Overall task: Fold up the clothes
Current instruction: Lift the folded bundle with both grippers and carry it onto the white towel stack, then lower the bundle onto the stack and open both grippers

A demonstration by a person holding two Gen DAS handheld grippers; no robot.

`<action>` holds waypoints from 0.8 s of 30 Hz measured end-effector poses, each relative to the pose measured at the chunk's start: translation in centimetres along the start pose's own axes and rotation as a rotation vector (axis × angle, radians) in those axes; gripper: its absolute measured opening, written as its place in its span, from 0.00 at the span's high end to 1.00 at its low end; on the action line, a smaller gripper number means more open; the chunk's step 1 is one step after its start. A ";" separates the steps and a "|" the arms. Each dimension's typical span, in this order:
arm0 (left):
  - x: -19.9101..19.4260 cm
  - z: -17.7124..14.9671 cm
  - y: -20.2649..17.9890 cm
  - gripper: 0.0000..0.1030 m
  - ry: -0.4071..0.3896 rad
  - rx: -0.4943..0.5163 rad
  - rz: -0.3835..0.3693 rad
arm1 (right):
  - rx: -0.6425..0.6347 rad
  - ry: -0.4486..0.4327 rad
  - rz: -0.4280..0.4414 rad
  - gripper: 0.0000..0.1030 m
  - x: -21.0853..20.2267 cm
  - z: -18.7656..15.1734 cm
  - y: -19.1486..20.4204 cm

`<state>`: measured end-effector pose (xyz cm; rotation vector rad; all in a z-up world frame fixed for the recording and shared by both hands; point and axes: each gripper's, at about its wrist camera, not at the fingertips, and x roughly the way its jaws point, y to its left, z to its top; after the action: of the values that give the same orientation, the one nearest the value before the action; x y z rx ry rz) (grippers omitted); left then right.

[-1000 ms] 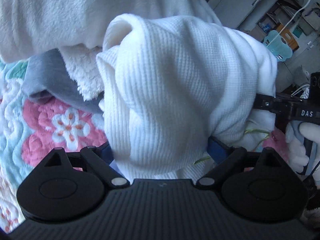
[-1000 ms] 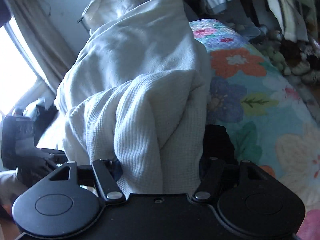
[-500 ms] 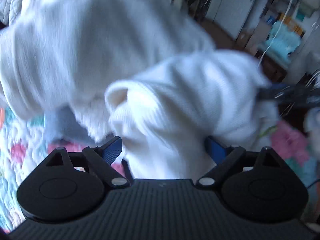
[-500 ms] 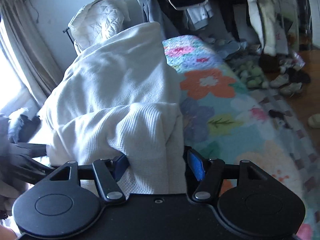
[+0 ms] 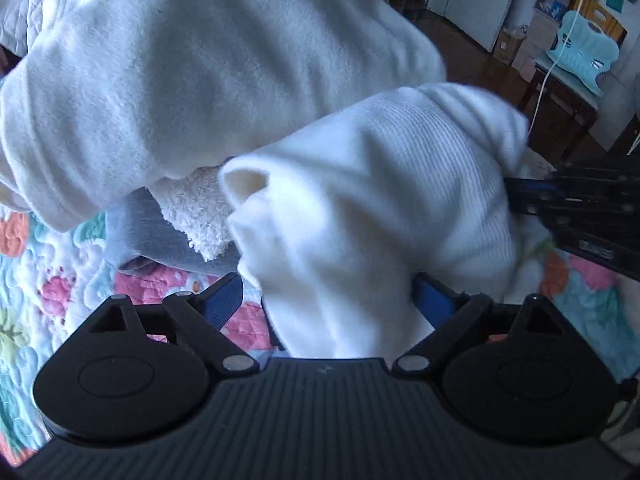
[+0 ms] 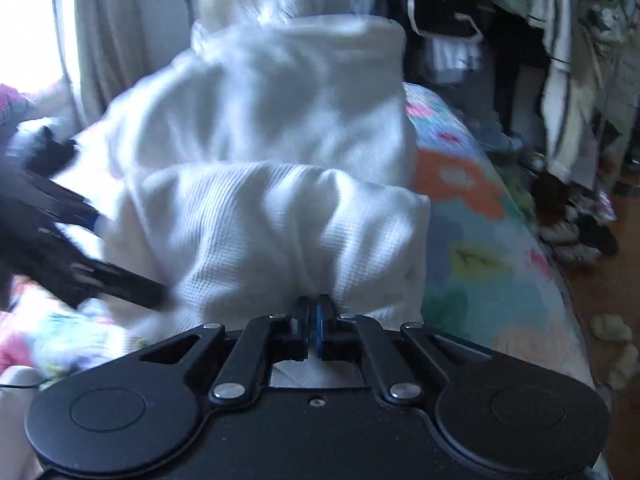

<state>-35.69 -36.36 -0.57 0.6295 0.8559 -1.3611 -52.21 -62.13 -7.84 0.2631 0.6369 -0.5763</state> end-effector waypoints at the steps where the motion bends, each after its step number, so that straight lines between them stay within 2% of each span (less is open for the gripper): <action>1: -0.5 -0.3 -0.1 0.11 -0.001 0.010 0.005 | 0.001 -0.003 -0.002 1.00 -0.2 0.1 0.0; 5: -2.5 -0.5 -1.4 0.11 -0.006 0.050 0.028 | 0.005 0.004 0.013 0.96 -1.7 0.3 -0.2; 7: -3.7 -0.6 -1.8 0.11 -0.006 0.074 0.032 | 0.035 -0.002 0.031 0.86 -2.8 0.1 -0.6; 9: -4.3 -1.0 -2.0 0.11 0.004 0.093 0.041 | 0.057 -0.014 0.048 0.61 -4.8 -0.2 -0.3; 10: -4.7 -1.2 -2.1 0.11 0.011 0.096 0.047 | 0.053 -0.015 0.047 0.58 -5.8 -0.2 0.3; 11: -5.0 -1.3 -2.1 0.11 0.019 0.100 0.053 | 0.040 -0.013 0.042 0.58 -6.4 -0.3 0.8; 14: -3.4 1.4 -4.9 0.11 0.021 0.123 0.064 | -0.019 0.000 0.019 0.58 -6.9 -0.5 2.0; 17: -3.7 1.7 -5.7 0.11 0.004 0.151 0.073 | -0.031 -0.007 0.008 0.58 -6.7 -0.1 2.1; 20: -3.9 2.0 -5.8 0.10 -0.019 0.130 0.024 | -0.011 0.003 0.005 0.58 -5.5 0.1 1.5; 21: -3.9 2.2 -5.7 0.04 -0.033 0.106 -0.013 | -0.007 0.012 0.006 0.58 -5.0 0.1 1.3; 22: -2.6 3.4 -6.1 0.00 -0.042 0.090 -0.042 | -0.002 0.024 0.009 0.58 -4.5 0.0 1.2; 24: -0.7 4.4 -6.8 0.00 -0.042 0.097 -0.049 | 0.006 0.036 0.014 0.57 -4.0 -0.2 1.1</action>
<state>-41.69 -40.36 3.12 0.6559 0.7800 -1.4618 -54.32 -59.49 -5.48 0.2841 0.6678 -0.5616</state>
